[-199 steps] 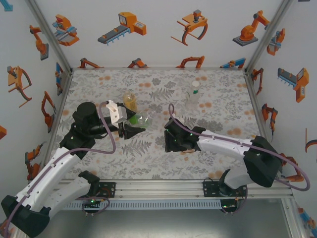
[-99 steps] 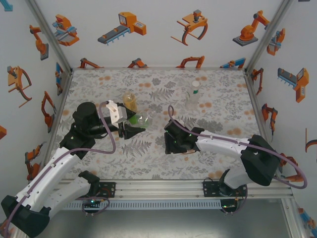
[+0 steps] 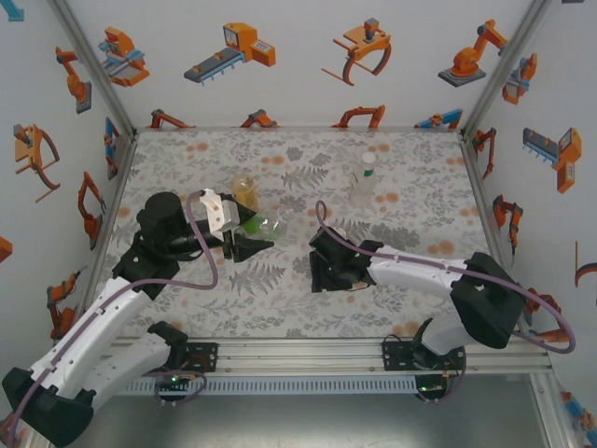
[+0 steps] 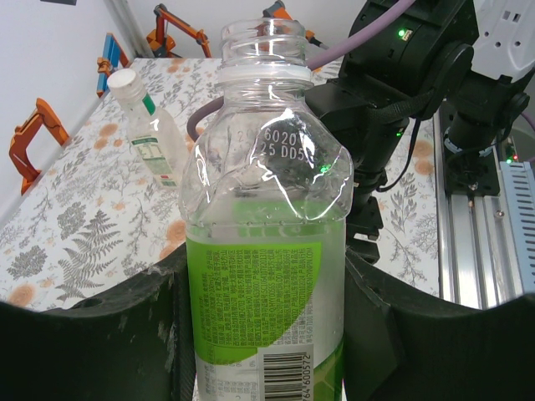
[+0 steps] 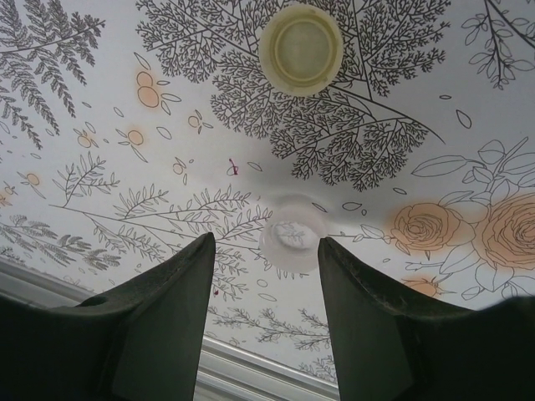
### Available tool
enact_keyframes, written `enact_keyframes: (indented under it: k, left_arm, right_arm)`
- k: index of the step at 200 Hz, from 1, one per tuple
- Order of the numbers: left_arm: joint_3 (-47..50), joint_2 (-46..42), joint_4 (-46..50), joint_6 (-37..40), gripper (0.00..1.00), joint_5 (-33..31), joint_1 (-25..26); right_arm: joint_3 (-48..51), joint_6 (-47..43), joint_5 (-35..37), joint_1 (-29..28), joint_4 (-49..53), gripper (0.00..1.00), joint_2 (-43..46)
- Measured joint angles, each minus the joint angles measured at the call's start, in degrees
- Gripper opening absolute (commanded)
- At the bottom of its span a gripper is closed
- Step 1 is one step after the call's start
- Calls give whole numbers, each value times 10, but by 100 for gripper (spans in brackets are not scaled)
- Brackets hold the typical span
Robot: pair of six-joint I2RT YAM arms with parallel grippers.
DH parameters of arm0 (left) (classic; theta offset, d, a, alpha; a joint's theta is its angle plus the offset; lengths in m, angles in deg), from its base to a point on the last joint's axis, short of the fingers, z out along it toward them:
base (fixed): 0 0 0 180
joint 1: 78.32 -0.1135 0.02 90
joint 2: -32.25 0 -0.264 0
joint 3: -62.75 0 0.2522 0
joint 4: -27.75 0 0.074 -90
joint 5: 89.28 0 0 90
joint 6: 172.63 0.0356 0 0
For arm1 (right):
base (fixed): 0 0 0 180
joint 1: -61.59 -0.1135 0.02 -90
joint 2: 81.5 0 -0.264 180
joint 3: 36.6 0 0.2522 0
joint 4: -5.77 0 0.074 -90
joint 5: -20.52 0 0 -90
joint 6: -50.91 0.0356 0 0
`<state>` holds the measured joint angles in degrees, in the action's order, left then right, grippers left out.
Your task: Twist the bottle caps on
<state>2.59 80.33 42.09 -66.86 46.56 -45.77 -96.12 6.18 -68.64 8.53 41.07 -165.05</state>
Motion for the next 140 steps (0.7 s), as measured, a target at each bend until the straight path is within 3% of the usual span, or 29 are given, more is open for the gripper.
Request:
enact_keyframes:
  k: [112,140]
  left_arm:
    - [0,0,2,1,0,0,0]
    - [0,0,2,1,0,0,0]
  right_arm:
    - [9,2,-2,0,-1,51,-20]
    - [11,3,-2,0,-6,44,-23]
